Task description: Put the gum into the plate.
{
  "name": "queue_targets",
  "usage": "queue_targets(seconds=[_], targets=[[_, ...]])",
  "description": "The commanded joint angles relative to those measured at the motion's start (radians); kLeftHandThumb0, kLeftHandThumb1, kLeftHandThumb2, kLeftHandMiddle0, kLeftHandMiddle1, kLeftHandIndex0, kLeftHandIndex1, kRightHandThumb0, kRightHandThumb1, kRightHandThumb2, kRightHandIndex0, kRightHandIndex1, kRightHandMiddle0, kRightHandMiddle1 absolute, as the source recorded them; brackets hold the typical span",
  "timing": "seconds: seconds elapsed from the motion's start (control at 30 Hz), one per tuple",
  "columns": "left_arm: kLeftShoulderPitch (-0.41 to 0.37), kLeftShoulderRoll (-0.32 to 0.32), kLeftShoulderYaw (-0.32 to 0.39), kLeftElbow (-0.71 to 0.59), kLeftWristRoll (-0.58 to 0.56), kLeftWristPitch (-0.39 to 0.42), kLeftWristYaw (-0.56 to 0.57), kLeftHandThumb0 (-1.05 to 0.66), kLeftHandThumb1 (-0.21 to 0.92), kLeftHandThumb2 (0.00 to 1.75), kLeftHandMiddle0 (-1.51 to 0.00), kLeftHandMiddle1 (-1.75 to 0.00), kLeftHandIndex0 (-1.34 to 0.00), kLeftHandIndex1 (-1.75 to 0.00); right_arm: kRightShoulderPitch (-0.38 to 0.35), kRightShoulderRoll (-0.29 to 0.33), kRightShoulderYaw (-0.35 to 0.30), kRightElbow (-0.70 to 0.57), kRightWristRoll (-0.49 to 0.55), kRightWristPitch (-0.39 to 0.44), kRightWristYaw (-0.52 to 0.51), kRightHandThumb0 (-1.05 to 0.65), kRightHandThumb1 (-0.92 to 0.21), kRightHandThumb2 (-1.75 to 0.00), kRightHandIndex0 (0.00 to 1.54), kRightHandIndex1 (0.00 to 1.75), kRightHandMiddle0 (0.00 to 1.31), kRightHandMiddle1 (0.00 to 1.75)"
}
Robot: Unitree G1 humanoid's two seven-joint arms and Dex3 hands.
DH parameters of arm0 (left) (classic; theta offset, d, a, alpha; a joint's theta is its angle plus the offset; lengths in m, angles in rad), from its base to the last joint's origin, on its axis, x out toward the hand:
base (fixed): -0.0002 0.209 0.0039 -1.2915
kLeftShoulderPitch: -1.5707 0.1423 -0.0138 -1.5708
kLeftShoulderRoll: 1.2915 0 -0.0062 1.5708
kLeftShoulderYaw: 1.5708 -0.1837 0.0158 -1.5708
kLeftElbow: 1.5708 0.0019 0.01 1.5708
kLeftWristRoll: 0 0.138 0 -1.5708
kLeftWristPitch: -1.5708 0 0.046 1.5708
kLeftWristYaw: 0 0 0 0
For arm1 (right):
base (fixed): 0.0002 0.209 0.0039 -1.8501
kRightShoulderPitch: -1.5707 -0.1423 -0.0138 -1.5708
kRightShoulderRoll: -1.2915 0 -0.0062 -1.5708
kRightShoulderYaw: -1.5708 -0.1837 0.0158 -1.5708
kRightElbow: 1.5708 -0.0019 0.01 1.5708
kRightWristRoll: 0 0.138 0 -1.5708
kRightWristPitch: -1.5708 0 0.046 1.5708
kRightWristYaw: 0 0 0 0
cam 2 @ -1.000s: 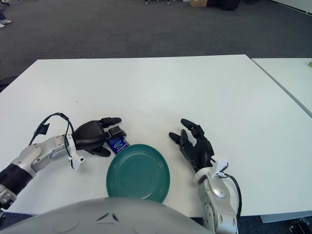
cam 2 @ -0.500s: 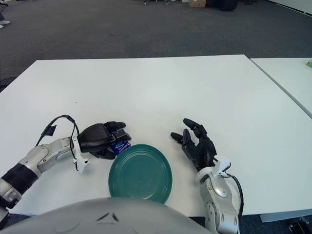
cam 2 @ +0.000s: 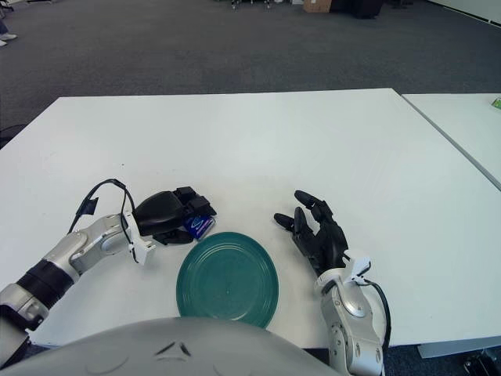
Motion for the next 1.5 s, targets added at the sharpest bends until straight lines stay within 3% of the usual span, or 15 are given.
queue_targets(seconds=[0.0,0.4,0.53,0.67,1.17,1.3,1.47], targets=[[0.043,0.023,-0.032,0.047,0.034,0.059,-0.092,0.02,0.71,0.59,-0.59,-1.45,-0.42,-1.33,0.05,0.002,-0.019,0.05,0.008,0.057,-0.016,-0.56,-0.92,-0.62,0.53,0.54,0.18,0.87],[0.046,0.073,0.006,-0.011,0.001,0.073,-0.109,0.0,0.67,0.66,-0.56,-1.51,-0.47,-1.31,0.04,-0.003,-0.018,0.058,0.013,0.056,-0.021,-0.54,-0.92,-0.61,0.52,0.58,0.19,0.88],[0.035,0.095,0.044,-0.017,0.008,0.06,-0.054,0.0,0.64,0.68,-0.59,-1.48,-0.51,-1.29,0.038,-0.004,-0.016,0.068,0.009,0.045,-0.016,-0.54,-0.92,-0.61,0.52,0.58,0.18,0.88],[0.026,0.122,0.113,-0.077,-0.049,0.075,-0.077,0.0,0.64,0.64,-0.63,-1.43,-0.53,-1.26,0.037,-0.007,-0.011,0.071,0.002,0.037,-0.014,-0.55,-0.92,-0.63,0.51,0.59,0.18,0.87],[-0.018,0.128,0.294,-0.251,-0.149,0.128,-0.103,0.0,0.6,0.65,-0.73,-1.32,-0.59,-1.22,0.029,-0.01,-0.015,0.079,-0.003,0.04,-0.019,-0.55,-0.92,-0.65,0.51,0.6,0.17,0.88],[0.01,0.11,0.333,-0.296,-0.222,0.178,-0.143,0.0,0.59,0.67,-0.73,-1.32,-0.61,-1.2,0.029,-0.011,-0.014,0.08,-0.006,0.04,-0.02,-0.55,-0.92,-0.65,0.51,0.61,0.18,0.88],[0.054,0.08,0.341,-0.474,-0.276,0.242,-0.209,0.0,0.57,0.69,-0.73,-1.35,-0.64,-1.18,0.026,-0.016,-0.01,0.09,-0.017,0.042,-0.024,-0.57,-0.92,-0.66,0.52,0.62,0.18,0.88]])
